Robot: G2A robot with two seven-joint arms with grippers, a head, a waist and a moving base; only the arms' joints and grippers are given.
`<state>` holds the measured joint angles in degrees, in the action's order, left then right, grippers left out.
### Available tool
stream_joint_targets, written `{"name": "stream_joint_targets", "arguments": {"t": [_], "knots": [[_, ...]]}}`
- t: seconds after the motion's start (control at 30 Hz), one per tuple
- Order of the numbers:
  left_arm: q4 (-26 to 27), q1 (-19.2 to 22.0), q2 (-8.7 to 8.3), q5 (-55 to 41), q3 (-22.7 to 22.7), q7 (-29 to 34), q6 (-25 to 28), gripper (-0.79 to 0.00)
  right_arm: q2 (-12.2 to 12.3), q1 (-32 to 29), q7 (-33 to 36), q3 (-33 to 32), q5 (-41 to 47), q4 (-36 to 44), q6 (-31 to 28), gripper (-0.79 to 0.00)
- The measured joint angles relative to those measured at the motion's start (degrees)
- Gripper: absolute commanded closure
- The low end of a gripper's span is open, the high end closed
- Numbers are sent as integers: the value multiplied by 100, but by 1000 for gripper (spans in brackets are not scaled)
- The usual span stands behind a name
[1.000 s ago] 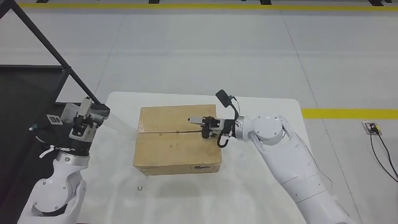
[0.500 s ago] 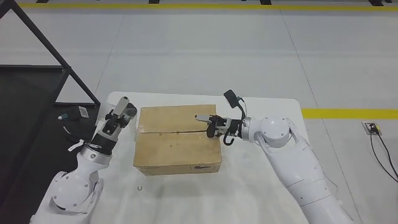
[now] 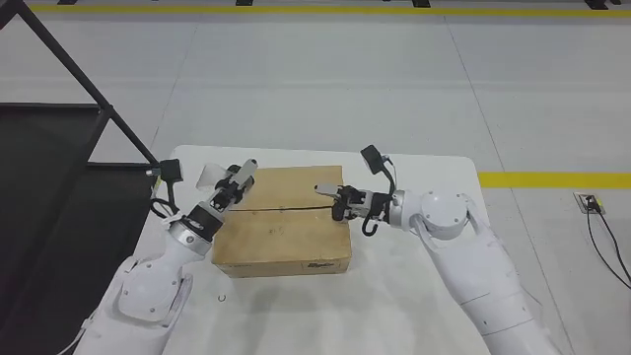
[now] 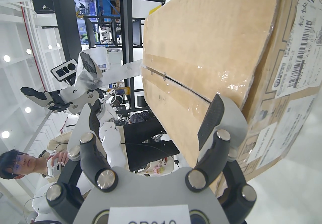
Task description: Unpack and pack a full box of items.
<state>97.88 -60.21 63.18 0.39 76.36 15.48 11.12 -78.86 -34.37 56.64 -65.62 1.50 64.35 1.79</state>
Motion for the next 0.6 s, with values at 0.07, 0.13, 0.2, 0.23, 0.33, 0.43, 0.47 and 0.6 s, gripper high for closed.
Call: {"name": "stream_joint_targets", "arguments": {"t": [0.07,0.13,0.2,0.23,0.33,0.43,0.47,0.6], "knots": [[-28,60,16,60,-65,17,-47,-785,22,-34,-6,-46,11,30,-22,-785],[-54,124,32,107,-127,34,-91,-785,45,-79,-1,-96,30,70,-55,-785],[-75,182,46,162,-182,55,-134,-785,67,-131,-6,-144,46,114,-89,-785],[-91,226,56,198,-219,62,-163,-785,81,-170,-8,-177,59,149,-114,-785],[-159,361,90,260,-334,43,-251,-785,123,-282,-22,-272,79,242,-160,-785],[-257,512,131,307,-478,23,-347,-785,164,-405,-28,-368,105,342,-187,-785],[-284,551,143,325,-525,23,-369,-785,177,-443,-35,-400,115,370,-196,-785],[-416,708,200,416,-734,-6,-456,-785,235,-609,-52,-544,155,489,-239,-785]]}}
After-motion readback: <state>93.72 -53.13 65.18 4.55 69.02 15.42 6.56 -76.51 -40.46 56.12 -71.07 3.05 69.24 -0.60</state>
